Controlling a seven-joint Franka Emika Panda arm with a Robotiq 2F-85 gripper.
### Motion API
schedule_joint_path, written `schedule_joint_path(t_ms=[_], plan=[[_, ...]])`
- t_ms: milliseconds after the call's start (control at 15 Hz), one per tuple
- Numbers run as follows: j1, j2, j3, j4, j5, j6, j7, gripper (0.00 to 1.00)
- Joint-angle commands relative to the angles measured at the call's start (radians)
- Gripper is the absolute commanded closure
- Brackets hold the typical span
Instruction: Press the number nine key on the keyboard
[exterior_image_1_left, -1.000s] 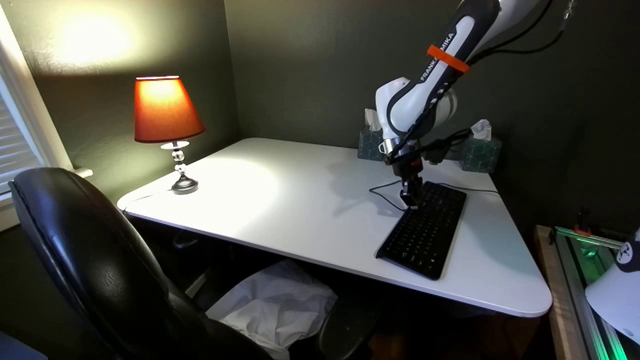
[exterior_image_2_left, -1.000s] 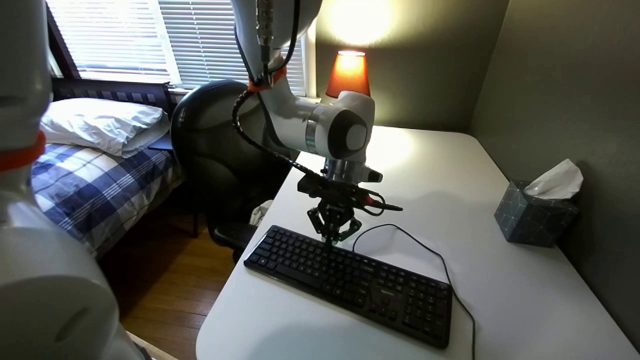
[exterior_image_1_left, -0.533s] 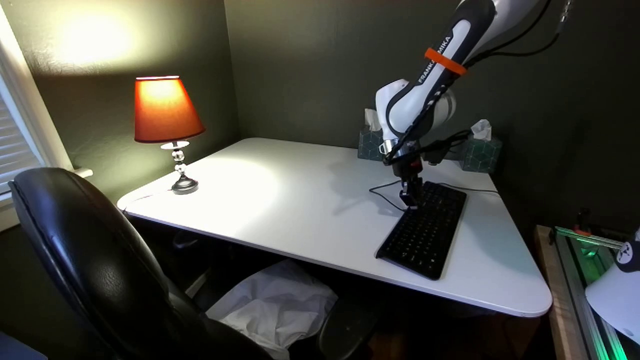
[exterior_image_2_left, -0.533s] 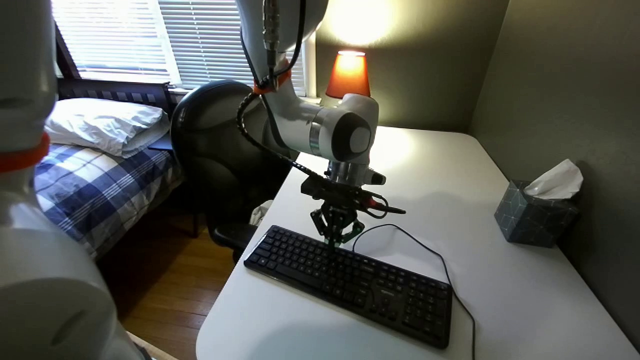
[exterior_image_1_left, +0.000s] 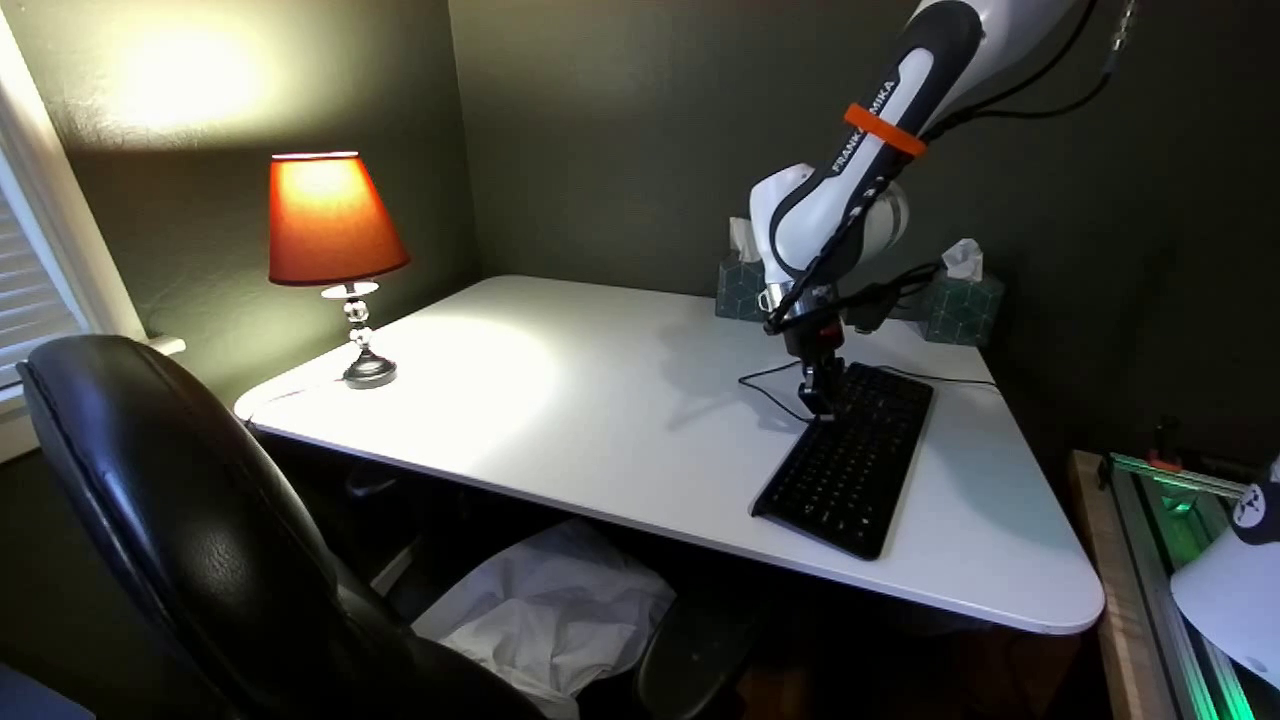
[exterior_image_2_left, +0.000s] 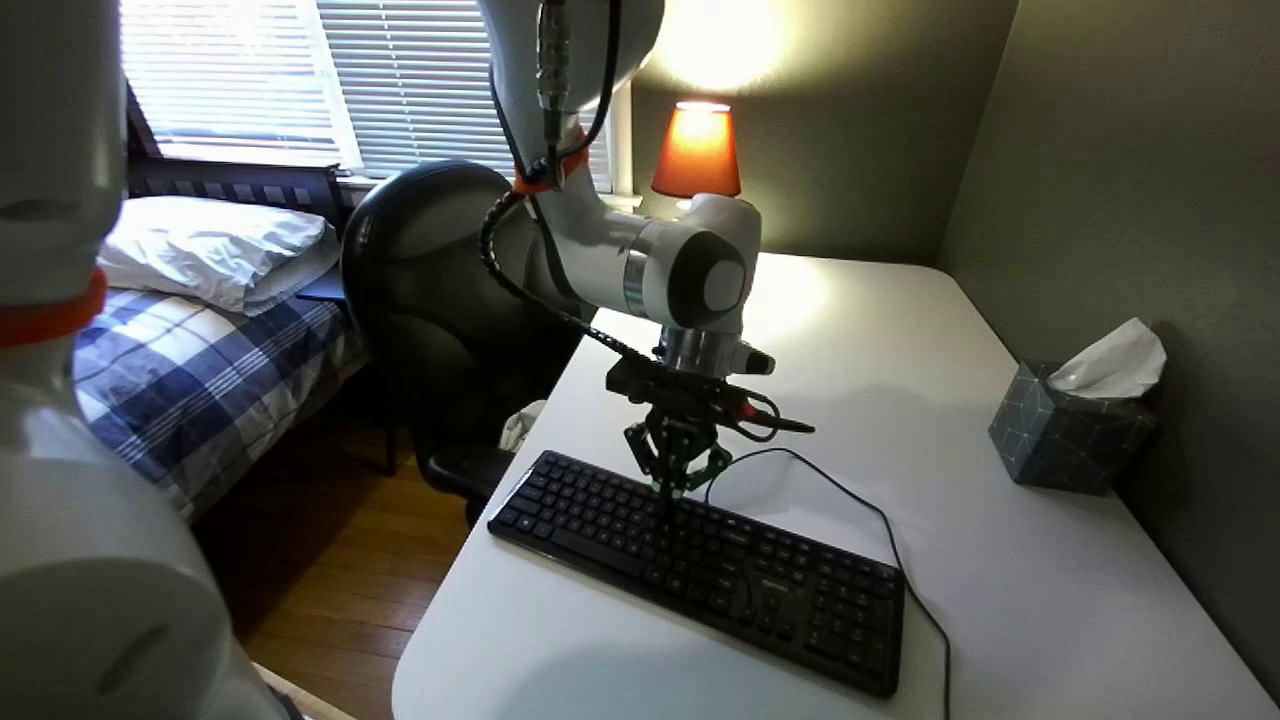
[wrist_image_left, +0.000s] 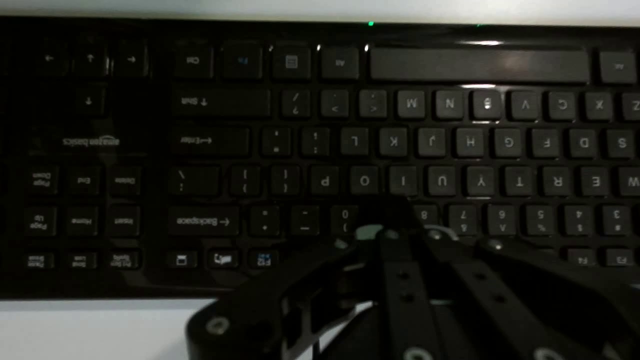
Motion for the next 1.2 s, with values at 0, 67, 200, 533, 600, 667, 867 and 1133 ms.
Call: schedule_joint_path(t_ms=[0, 67, 200, 533, 600, 667, 867, 1133], plan=[[-0.015, 0.024, 0.012, 0.024, 0.02, -0.026, -0.013, 1.0], [-0.015, 0.026, 0.012, 0.025, 0.021, -0.026, -0.013, 1.0], [-0.016, 0.029, 0.013, 0.027, 0.021, -0.026, -0.013, 1.0], [-0.018, 0.033, 0.014, 0.03, 0.024, -0.028, -0.015, 1.0], [-0.018, 0.033, 0.014, 0.03, 0.024, -0.028, -0.015, 1.0], [-0.018, 0.032, 0.014, 0.029, 0.024, -0.028, -0.015, 1.0], [-0.018, 0.028, 0.014, 0.025, 0.024, -0.026, -0.015, 1.0], [-0.017, 0.016, 0.014, 0.016, 0.023, -0.023, -0.016, 1.0]])
